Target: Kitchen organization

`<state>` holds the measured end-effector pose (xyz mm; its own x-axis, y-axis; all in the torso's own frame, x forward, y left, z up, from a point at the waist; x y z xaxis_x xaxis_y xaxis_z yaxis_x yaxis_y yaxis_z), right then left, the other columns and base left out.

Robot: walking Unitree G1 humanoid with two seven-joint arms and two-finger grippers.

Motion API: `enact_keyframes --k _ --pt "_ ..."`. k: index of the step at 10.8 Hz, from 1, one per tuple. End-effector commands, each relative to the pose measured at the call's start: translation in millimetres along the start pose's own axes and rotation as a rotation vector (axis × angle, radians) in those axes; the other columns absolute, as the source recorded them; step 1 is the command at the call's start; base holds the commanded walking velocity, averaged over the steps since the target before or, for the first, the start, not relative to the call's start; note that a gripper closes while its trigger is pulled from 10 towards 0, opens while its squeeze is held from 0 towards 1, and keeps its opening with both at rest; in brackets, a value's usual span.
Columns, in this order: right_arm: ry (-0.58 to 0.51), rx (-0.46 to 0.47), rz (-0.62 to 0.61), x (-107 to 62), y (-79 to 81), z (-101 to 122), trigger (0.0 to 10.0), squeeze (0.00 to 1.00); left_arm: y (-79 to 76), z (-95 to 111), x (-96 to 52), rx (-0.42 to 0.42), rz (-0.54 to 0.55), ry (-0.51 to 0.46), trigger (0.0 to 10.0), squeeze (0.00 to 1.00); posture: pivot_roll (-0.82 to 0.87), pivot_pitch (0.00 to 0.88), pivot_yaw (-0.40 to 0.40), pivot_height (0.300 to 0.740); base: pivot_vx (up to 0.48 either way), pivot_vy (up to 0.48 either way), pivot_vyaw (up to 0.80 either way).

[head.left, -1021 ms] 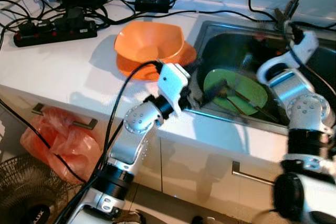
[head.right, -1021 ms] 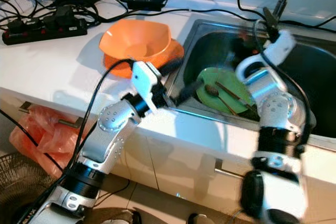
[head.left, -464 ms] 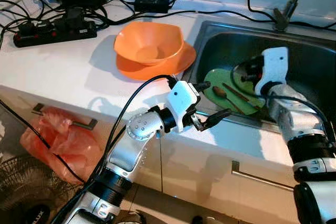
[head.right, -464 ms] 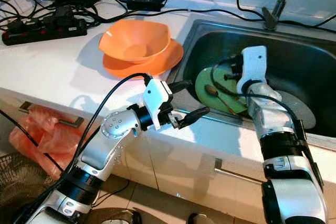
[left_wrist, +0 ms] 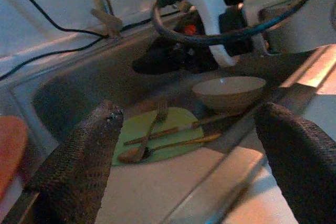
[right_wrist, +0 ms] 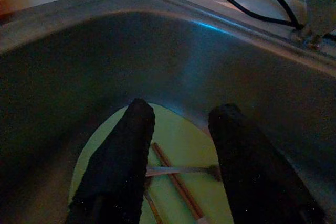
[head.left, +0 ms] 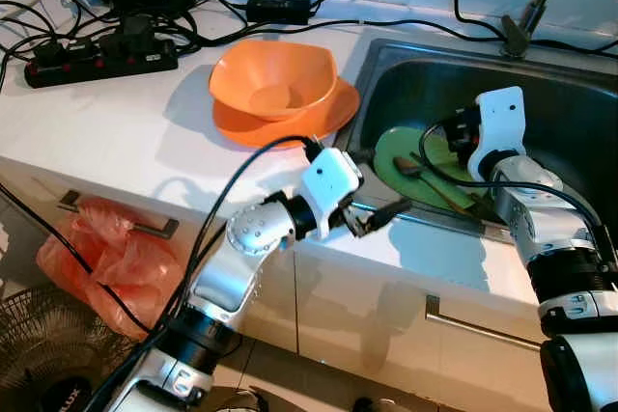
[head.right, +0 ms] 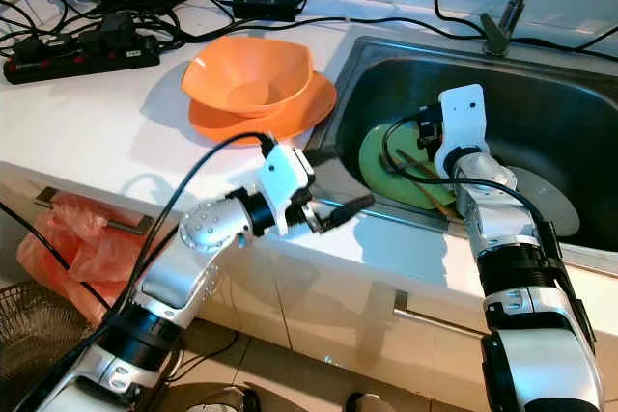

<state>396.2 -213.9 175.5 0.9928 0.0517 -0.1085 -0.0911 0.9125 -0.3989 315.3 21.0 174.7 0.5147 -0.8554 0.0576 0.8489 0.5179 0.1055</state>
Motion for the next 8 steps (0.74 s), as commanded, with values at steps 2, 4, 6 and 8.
enact_keyframes --k 2,4,6,8 --pt "-0.113 0.040 -0.002 -1.1 0.0 25 10.0 1.00 22.0 19 -2.6 0.121 0.096 -0.027 10.0 0.00 0.03 0.088 0.034 0.740 0.000 0.000 0.00" --pt "-0.236 0.141 0.020 -8.1 5.4 51 10.0 1.00 51.1 34 -10.2 0.185 0.226 -0.025 10.0 0.00 0.03 0.083 0.038 0.740 0.000 0.000 0.00" --pt "-0.338 0.280 0.097 -22.3 16.1 72 10.0 1.00 66.4 39 -19.3 0.217 0.300 -0.022 10.0 0.00 0.04 0.080 0.042 0.740 0.000 0.000 0.00" --pt "-0.436 0.355 0.280 -47.9 43.3 90 10.0 1.00 83.8 37 -31.3 0.275 0.396 0.001 10.0 0.00 0.04 0.081 0.043 0.740 0.000 0.000 0.00"
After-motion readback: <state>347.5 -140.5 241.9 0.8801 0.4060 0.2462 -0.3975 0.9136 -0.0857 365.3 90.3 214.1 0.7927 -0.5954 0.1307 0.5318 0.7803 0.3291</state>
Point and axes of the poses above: a point about 5 cm out from each wrist's last joint towards the gripper, its own x axis pointing out of the wrist towards the gripper, its own z axis along the axis of the wrist's last joint, y = z × x, the point moved 2 cm from there along x, pointing out of the wrist towards the gripper, and after that the axes turned 11 degrees about -x, right-handed, at the moved point
